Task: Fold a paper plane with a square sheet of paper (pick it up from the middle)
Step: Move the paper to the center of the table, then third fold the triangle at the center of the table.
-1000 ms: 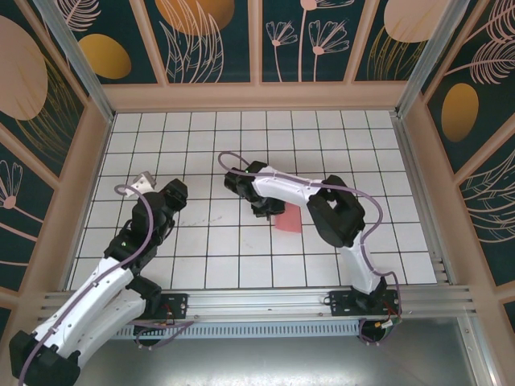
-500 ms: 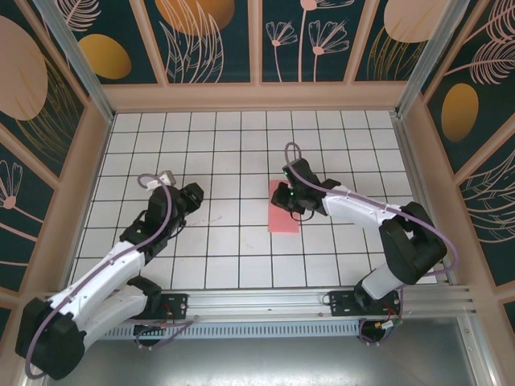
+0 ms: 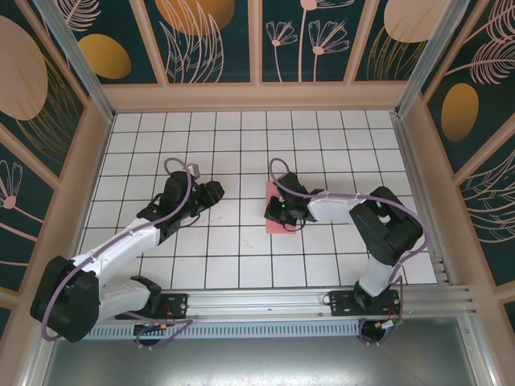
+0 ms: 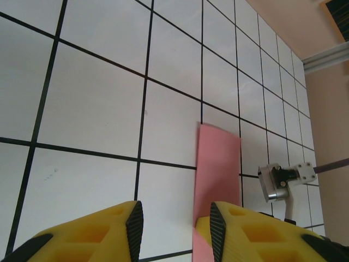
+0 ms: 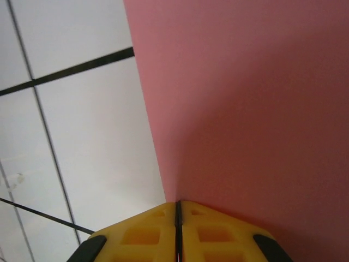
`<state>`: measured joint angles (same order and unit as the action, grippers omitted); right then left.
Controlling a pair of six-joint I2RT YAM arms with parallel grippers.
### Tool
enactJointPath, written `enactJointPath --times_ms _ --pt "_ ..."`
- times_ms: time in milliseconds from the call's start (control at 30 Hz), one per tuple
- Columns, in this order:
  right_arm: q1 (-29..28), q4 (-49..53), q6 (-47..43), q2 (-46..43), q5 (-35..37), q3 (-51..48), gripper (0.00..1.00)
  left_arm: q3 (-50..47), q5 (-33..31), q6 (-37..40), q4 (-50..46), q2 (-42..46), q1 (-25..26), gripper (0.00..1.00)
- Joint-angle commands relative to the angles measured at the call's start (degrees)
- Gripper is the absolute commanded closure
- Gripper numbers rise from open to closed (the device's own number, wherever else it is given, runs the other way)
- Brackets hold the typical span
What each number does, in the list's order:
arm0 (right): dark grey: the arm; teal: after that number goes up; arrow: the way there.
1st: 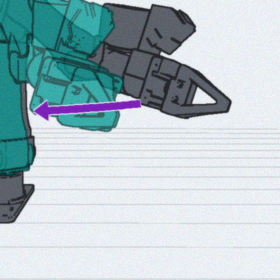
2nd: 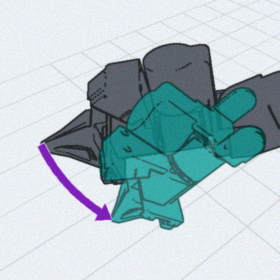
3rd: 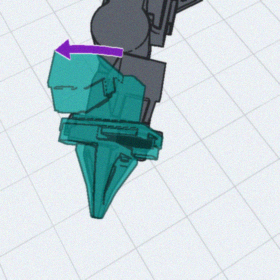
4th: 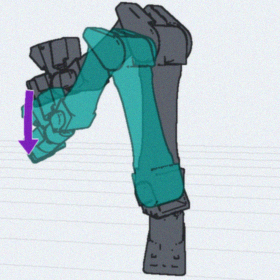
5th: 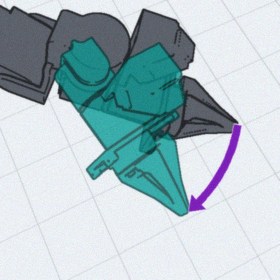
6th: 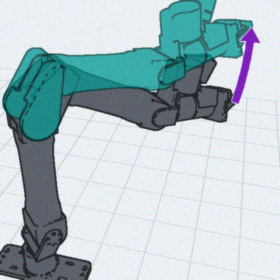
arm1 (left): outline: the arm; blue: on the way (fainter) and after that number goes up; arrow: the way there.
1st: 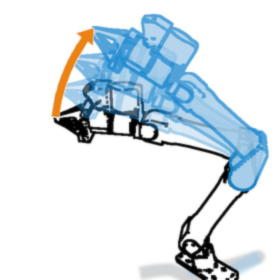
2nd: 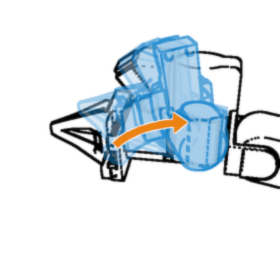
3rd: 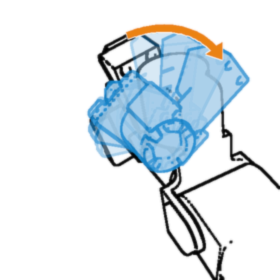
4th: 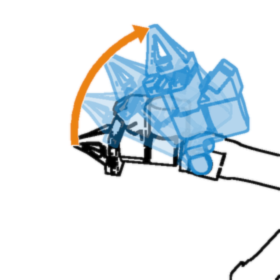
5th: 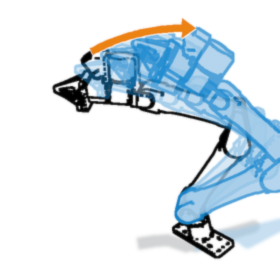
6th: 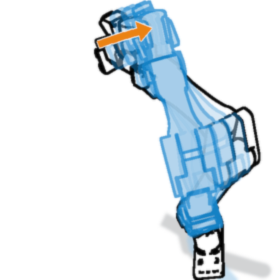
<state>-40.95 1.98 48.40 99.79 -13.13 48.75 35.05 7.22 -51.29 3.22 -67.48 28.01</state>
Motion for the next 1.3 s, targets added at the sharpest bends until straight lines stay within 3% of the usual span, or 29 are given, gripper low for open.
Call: enactJointPath --times_ms 0,200,400,533,767,900,1267 --pt "-2.5 -2.9 2.5 4.4 -0.3 0.1 0.89 1.5 1.6 1.1 0.6 -0.8 -0.4 0.59" --pt "-5.7 -5.5 4.9 5.1 -0.8 2.6 0.88 3.2 4.0 1.2 1.0 -3.2 -0.5 0.62" --pt "-4.8 -5.5 3.4 -5.8 1.7 1.5 0.81 8.2 9.9 0.8 3.9 -11.1 -0.3 0.75" --pt "-1.1 -4.1 2.3 -13.2 4.2 -3.1 0.76 14.0 13.3 1.1 4.1 -19.5 0.9 0.78" --pt "6.6 -7.1 3.9 -19.2 -1.2 -14.2 0.66 23.0 15.3 3.2 2.6 -32.7 3.3 0.80" --pt "7.9 -9.8 4.0 -18.7 -4.5 -16.4 0.60 25.6 14.9 3.7 2.2 -37.7 3.4 0.82" --pt "9.2 -12.4 2.5 -11.7 -8.4 -13.2 0.58 26.0 13.4 4.2 1.8 -42.6 3.3 0.84"
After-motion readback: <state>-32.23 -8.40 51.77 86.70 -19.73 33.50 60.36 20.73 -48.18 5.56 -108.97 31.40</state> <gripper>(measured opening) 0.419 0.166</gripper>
